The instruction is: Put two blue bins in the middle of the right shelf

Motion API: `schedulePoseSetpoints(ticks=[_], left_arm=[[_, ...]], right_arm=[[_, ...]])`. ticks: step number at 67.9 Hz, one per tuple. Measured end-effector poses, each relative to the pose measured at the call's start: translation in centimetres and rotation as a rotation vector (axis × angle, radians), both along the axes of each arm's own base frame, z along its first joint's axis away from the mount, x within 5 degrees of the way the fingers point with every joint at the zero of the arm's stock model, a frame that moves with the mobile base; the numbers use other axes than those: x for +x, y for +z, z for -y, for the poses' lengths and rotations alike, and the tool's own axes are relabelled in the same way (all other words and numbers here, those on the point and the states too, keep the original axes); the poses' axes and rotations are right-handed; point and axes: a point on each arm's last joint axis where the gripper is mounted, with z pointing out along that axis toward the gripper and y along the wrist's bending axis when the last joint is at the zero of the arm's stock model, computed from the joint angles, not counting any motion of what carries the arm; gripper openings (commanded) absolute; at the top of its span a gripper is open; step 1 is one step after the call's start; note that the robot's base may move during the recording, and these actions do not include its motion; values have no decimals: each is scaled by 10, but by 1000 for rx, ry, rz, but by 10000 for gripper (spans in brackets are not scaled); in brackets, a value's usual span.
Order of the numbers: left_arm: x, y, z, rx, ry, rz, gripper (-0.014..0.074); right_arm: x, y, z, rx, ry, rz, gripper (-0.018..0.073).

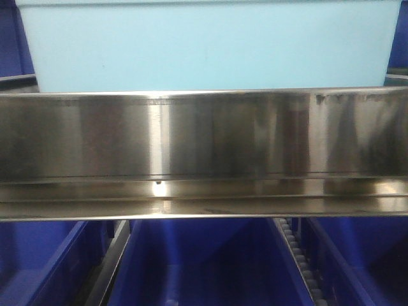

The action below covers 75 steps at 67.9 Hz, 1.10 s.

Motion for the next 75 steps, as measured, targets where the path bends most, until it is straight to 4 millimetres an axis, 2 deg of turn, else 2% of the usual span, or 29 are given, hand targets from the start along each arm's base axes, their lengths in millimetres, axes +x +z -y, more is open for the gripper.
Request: schedulePoseSetpoints(ticks=[7,11,14,16,24,27,34,39,49,57,64,75], left_arm=[[-11,42,-1,0,0,5,-81],[-14,61,-1,3,0,-34,-16],[-14,78,-1,5,0,-59,56],[-13,87,-1,8,0,-88,106],[0,111,0,17,0,-187,345],[7,116,1,20,0,-223,414],[23,123,2,26,-5,-291,538],[32,125,5,33,-24,-330,561],[41,132,12,53,-97,-384,537],[51,142,22,80,-170,-454,526],[65,152,35,114,-241,-529,526],[98,166,64,179,-338,-661,526]], right_arm=[[-11,43,0,-1,7,45,-160],[-12,64,-1,-3,11,44,-132],[-9,75,-1,-5,14,15,-69],[-6,84,-1,-6,17,-6,-19],[8,105,-2,-9,22,-69,282],[15,110,-2,-10,22,-86,396],[31,109,-3,-10,22,-145,577],[41,105,-3,-16,21,-191,568],[51,105,-4,-37,29,-235,568],[60,118,-10,-64,82,-283,547],[76,131,-21,-87,161,-351,538],[113,152,-50,-140,307,-494,538]])
